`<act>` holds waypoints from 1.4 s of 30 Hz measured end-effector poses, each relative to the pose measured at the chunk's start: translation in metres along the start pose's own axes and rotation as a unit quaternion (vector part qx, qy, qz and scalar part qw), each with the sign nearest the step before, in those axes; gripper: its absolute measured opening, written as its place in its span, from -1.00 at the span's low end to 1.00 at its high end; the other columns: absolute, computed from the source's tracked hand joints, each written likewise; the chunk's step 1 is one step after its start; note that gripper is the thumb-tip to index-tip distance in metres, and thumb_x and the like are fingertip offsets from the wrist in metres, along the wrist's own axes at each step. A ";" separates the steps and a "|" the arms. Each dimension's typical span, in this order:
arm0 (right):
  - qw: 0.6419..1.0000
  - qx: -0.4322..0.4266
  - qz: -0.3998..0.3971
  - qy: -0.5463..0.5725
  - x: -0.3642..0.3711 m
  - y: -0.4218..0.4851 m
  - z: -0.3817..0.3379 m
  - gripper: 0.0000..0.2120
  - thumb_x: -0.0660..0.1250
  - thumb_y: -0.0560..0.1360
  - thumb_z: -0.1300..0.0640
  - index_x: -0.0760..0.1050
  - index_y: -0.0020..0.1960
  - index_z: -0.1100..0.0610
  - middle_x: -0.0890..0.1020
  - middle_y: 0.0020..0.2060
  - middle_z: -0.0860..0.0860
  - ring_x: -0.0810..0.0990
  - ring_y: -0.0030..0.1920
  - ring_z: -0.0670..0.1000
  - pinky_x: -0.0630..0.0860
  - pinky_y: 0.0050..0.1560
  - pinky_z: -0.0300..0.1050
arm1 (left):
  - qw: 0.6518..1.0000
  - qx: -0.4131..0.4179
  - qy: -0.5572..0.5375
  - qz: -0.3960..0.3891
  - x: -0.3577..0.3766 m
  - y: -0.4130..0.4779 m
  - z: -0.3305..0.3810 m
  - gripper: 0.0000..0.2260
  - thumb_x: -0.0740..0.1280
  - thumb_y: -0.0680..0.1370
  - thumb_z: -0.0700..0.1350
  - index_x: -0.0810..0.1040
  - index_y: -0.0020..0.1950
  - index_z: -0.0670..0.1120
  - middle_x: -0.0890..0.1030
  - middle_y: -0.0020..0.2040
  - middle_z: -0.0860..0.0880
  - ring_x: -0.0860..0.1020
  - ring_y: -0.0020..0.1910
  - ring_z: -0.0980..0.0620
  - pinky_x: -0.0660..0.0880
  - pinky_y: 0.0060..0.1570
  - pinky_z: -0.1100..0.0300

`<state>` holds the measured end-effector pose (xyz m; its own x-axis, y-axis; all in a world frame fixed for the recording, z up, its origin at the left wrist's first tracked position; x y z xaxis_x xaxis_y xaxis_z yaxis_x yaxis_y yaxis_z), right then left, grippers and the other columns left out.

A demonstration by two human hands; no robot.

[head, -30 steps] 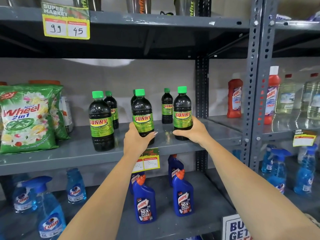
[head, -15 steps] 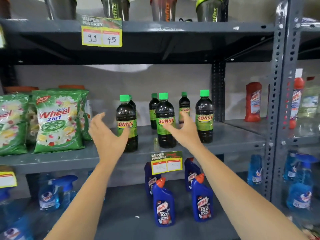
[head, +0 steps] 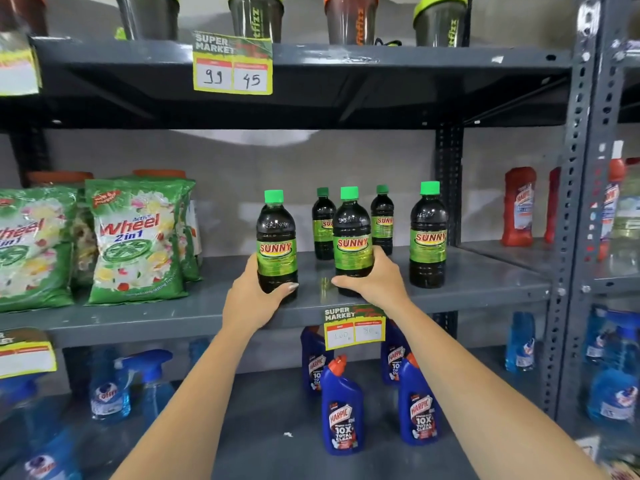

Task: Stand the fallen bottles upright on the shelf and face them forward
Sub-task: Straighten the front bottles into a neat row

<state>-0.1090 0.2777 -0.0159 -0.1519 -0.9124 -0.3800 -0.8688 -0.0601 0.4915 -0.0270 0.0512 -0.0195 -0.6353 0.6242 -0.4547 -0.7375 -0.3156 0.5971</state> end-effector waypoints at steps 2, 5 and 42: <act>1.000 -0.004 0.008 -0.005 0.000 -0.001 -0.001 -0.29 0.64 0.17 -0.09 0.42 0.22 0.03 0.59 0.02 -0.10 0.57 0.06 -0.04 0.51 0.08 -0.07 | 1.000 0.001 -0.001 0.005 0.000 0.000 0.000 -0.32 0.49 0.34 0.14 0.30 0.39 0.07 0.57 0.25 0.02 0.51 0.22 -0.07 0.45 0.12 0.00; 1.000 -0.008 0.002 -0.010 -0.002 -0.002 -0.003 -0.24 0.64 0.17 -0.10 0.42 0.27 0.04 0.60 0.08 -0.07 0.54 0.05 -0.07 0.47 0.07 -0.14 | 1.000 0.002 0.006 0.006 0.000 -0.001 -0.001 -0.31 0.48 0.34 0.17 0.29 0.40 0.09 0.57 0.25 0.04 0.51 0.22 -0.06 0.46 0.12 0.00; 0.999 -0.004 -0.022 -0.024 0.001 -0.004 -0.005 -0.21 0.62 0.19 -0.14 0.38 0.32 -0.01 0.60 0.17 -0.07 0.55 0.17 -0.01 0.45 0.09 -0.12 | 0.999 0.011 0.027 -0.013 0.000 -0.003 0.000 -0.34 0.44 0.39 0.16 0.25 0.41 0.08 0.56 0.26 0.04 0.51 0.20 -0.07 0.45 0.10 0.01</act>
<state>-0.1031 0.2749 -0.0141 -0.1373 -0.8880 -0.4388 -0.8710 -0.1027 0.4803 -0.0250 0.0515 -0.0212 -0.6275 0.5924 -0.5053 -0.7492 -0.2826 0.5991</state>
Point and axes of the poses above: each hand's wrist, its own y-axis towards the middle knuckle, its own x-axis out of the palm, z = x × y, the point moved 4 cm from there along y, towards the middle knuckle
